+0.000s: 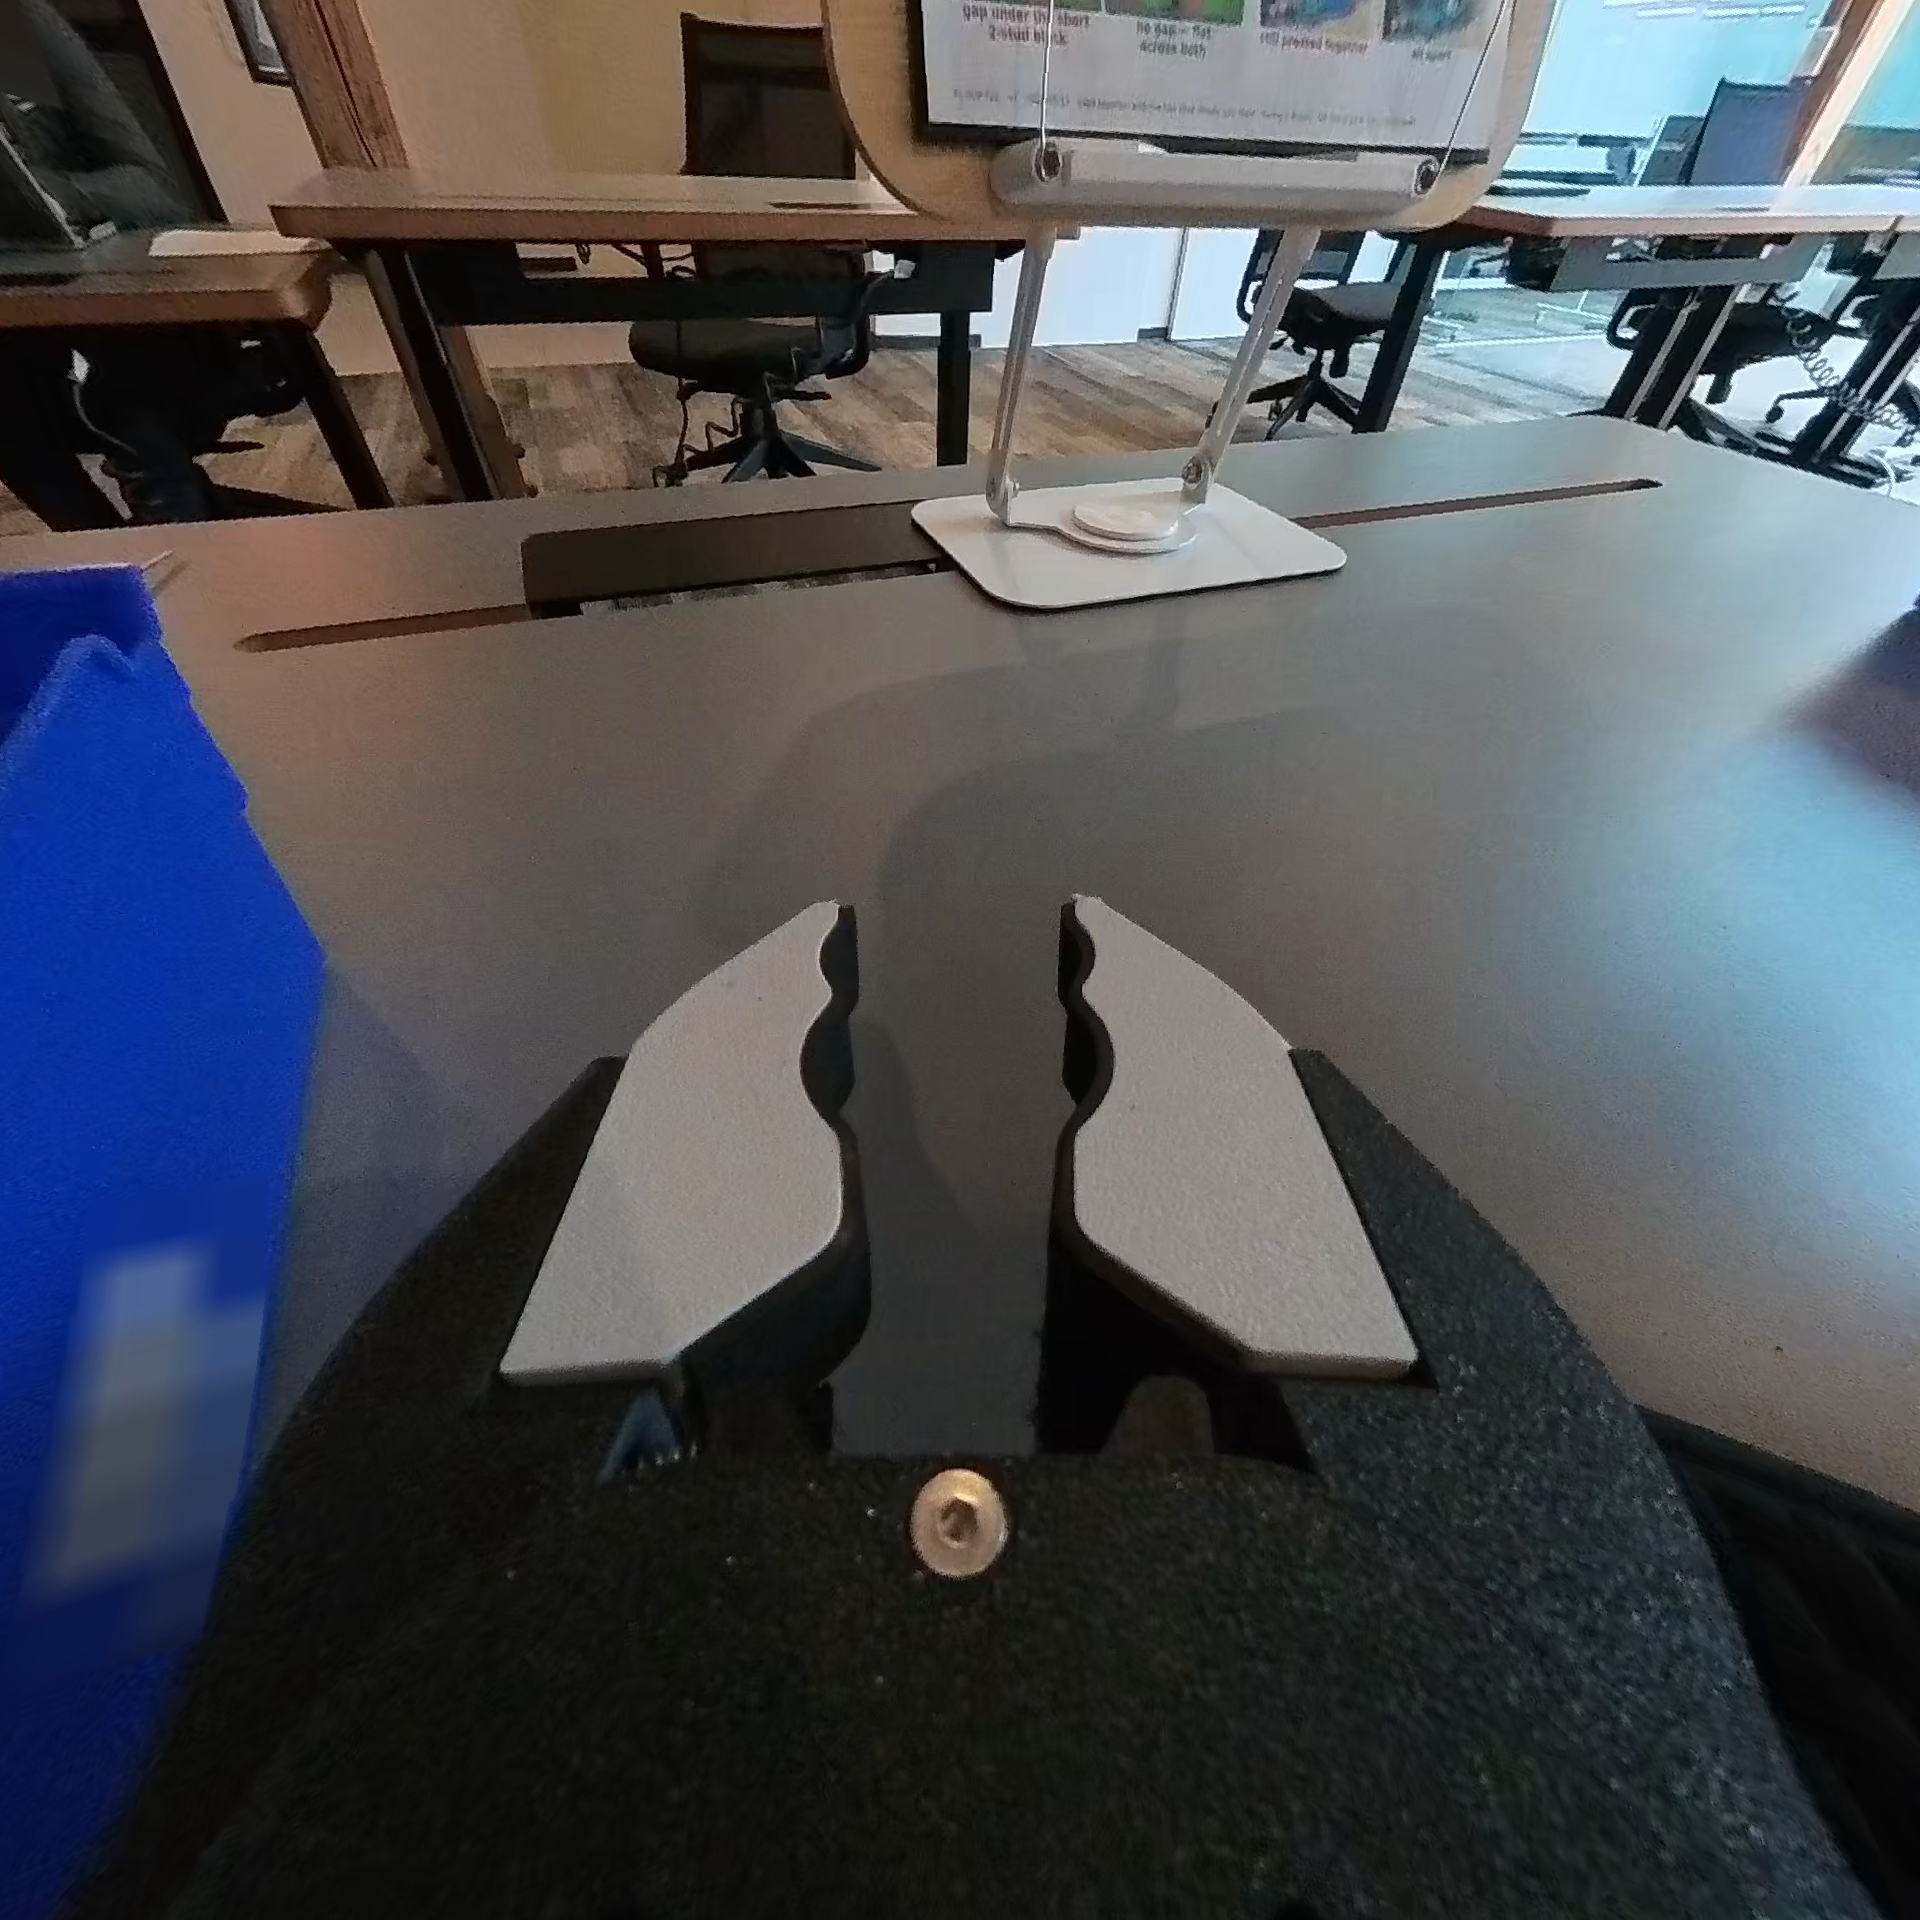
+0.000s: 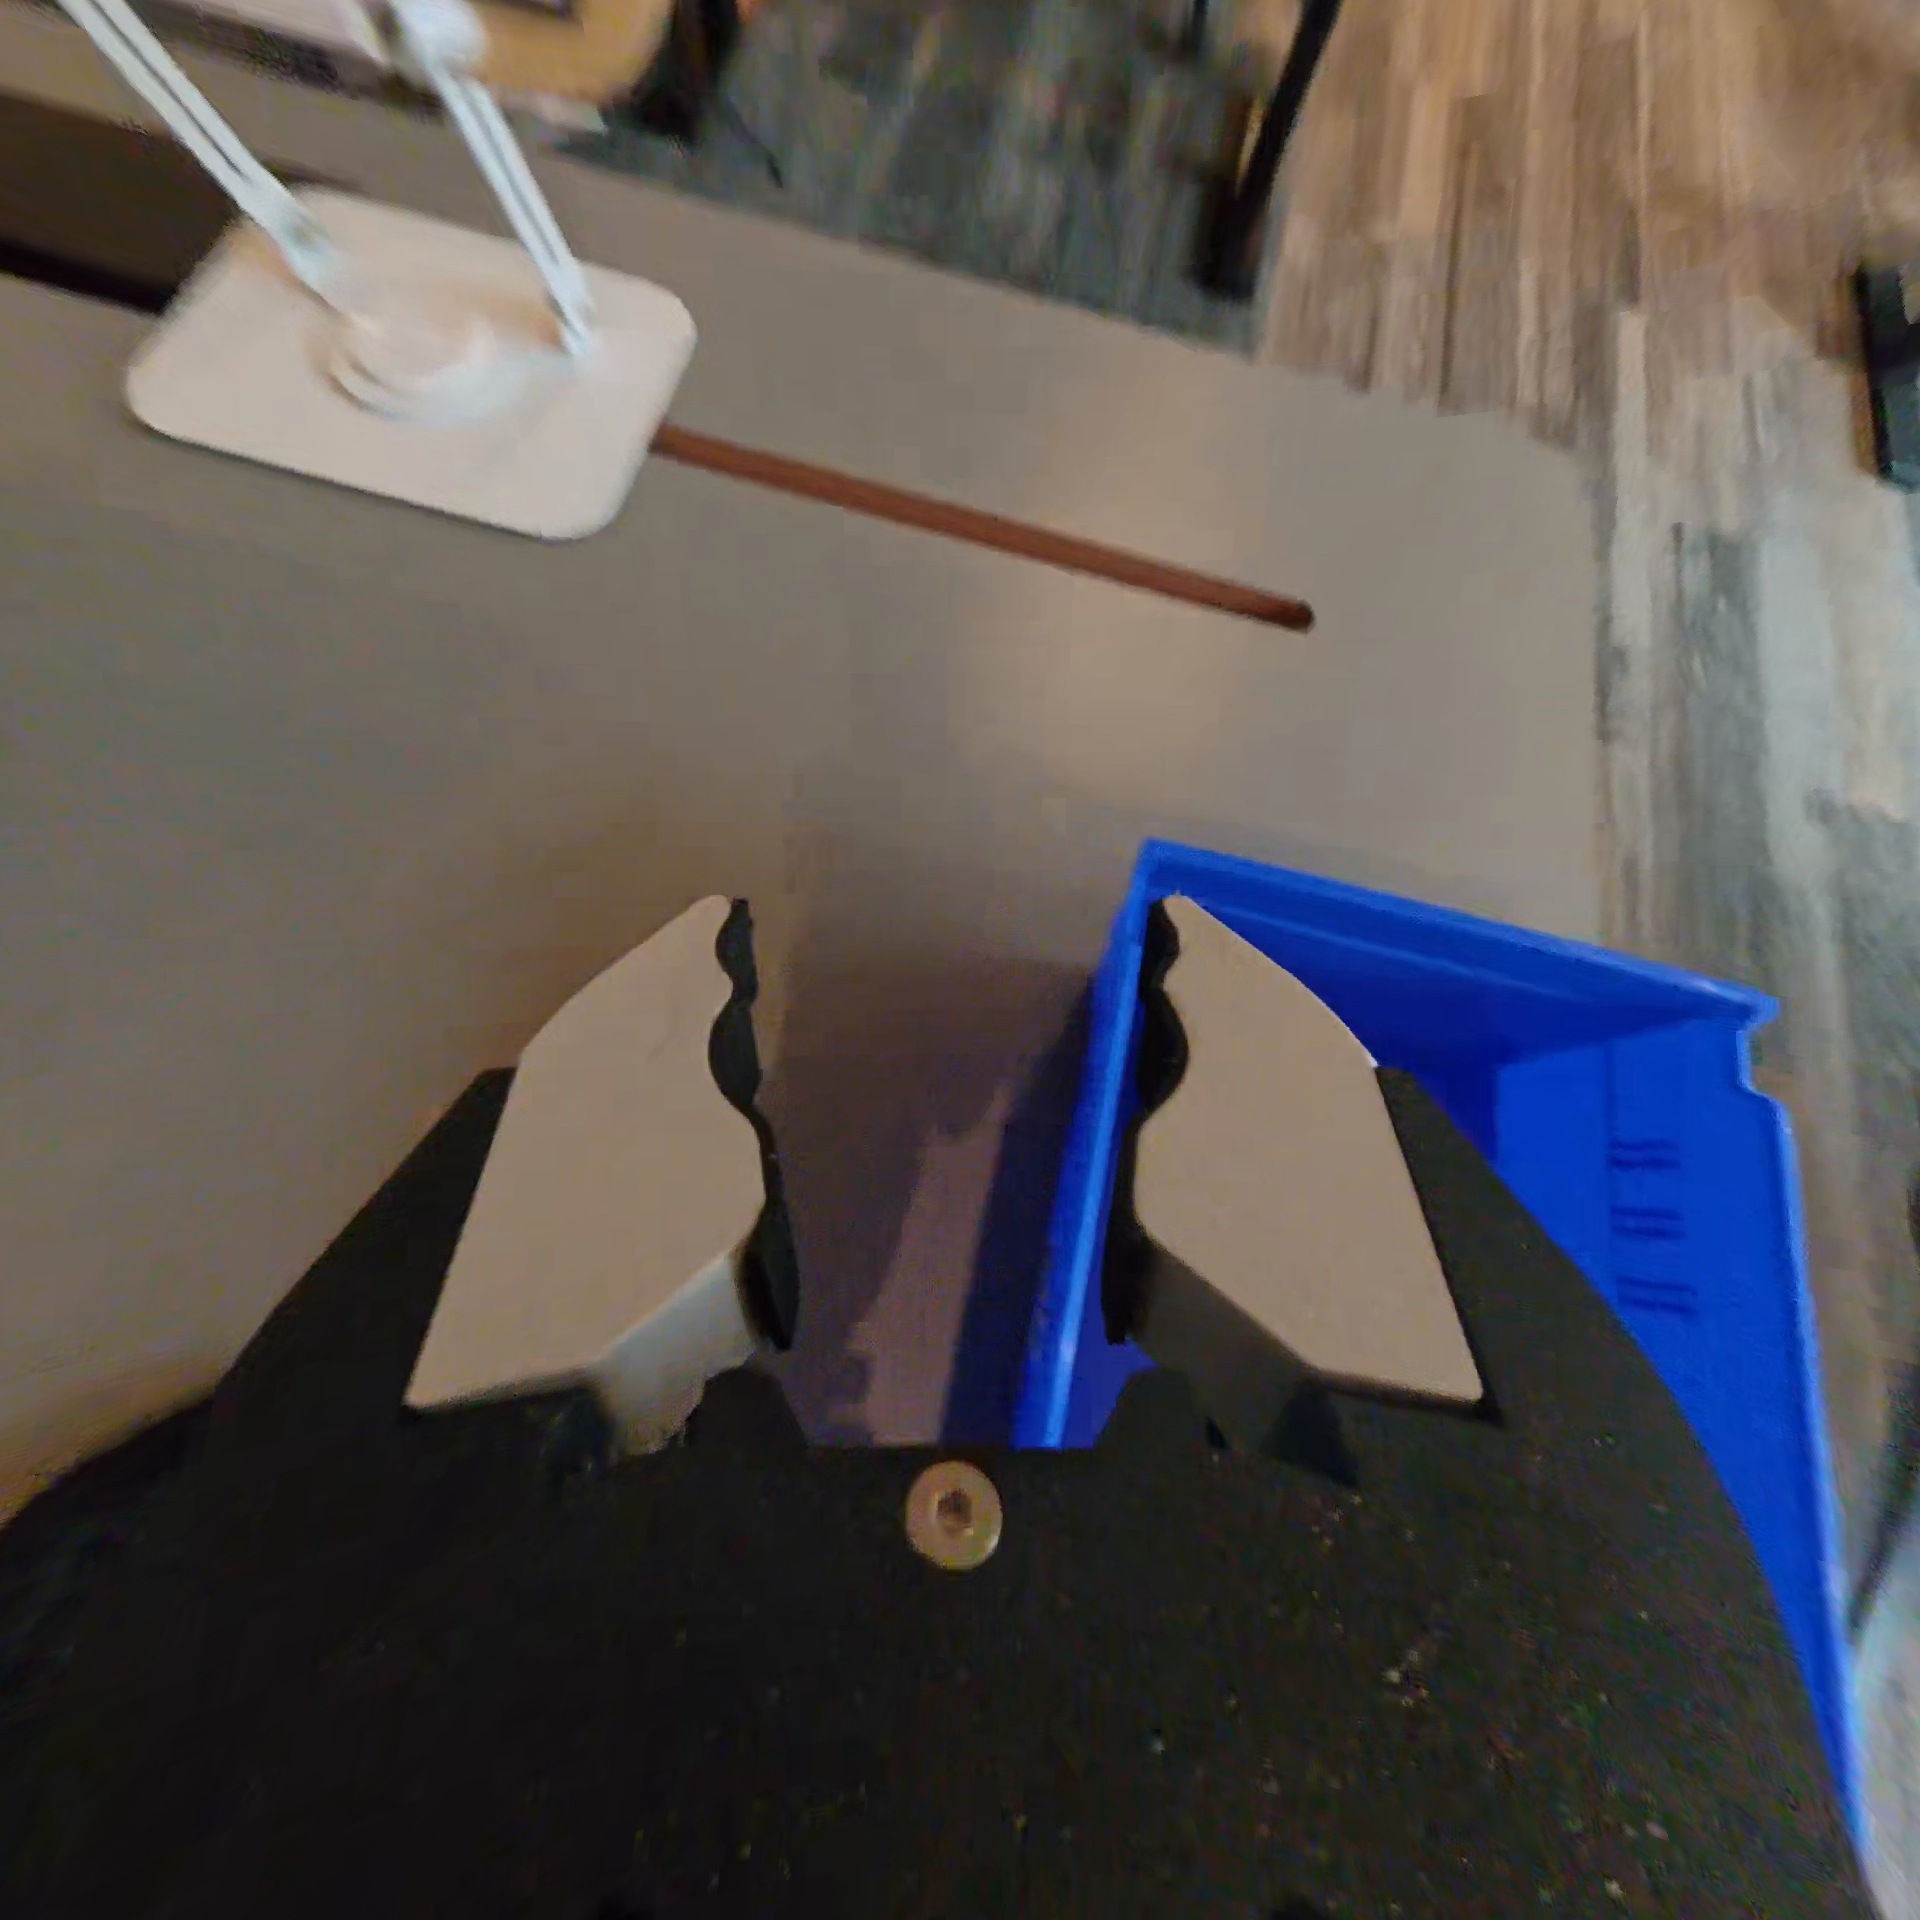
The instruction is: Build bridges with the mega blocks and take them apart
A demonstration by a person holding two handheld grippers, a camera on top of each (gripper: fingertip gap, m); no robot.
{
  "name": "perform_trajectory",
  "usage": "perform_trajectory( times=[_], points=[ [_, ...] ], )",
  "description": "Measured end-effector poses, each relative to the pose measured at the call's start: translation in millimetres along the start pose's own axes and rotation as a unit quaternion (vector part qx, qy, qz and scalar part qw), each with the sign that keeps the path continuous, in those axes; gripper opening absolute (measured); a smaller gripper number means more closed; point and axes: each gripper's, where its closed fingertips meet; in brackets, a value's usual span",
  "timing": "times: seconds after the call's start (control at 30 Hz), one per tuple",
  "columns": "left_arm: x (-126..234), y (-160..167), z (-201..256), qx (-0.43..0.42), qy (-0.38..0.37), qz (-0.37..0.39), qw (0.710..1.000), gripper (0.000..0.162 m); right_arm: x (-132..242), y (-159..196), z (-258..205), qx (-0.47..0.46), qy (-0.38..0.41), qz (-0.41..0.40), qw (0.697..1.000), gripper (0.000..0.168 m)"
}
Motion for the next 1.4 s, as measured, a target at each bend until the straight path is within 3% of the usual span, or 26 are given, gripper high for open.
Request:
perform_trajectory(
  times=[0.2, 0.4, 0.77, 1.4],
  points=[
    [0, 0, 0, -0.007, -0.002, -0.001, 1.000, 0.037, 20, -9, -64, 0.000, -0.015, 0.128, 0.992, 0.070],
    [1, -2, -2, -0.006, -0.005, 0.004, 1.000, 0.037, 31, 14, -109, 0.010, -0.021, 0.179, 0.984, 0.068],
    [2, -6, -2, 0.001, -0.003, 0.016, 1.000, 0.037, 23, 30, -124, 0.002, 0.046, 0.340, 0.939, 0.056],
    [1, -5, 6, -0.029, 0.012, 0.011, 0.999, 0.032, 2, 60, -131, 0.002, 0.022, 0.328, 0.944, 0.050]
  ],
)
Point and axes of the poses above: each gripper's, where its closed fingertips meet, x back along the fingers, y out of its underside, z = x × y across the jaws, and after that the axes turned 12 degrees about z, right-handed
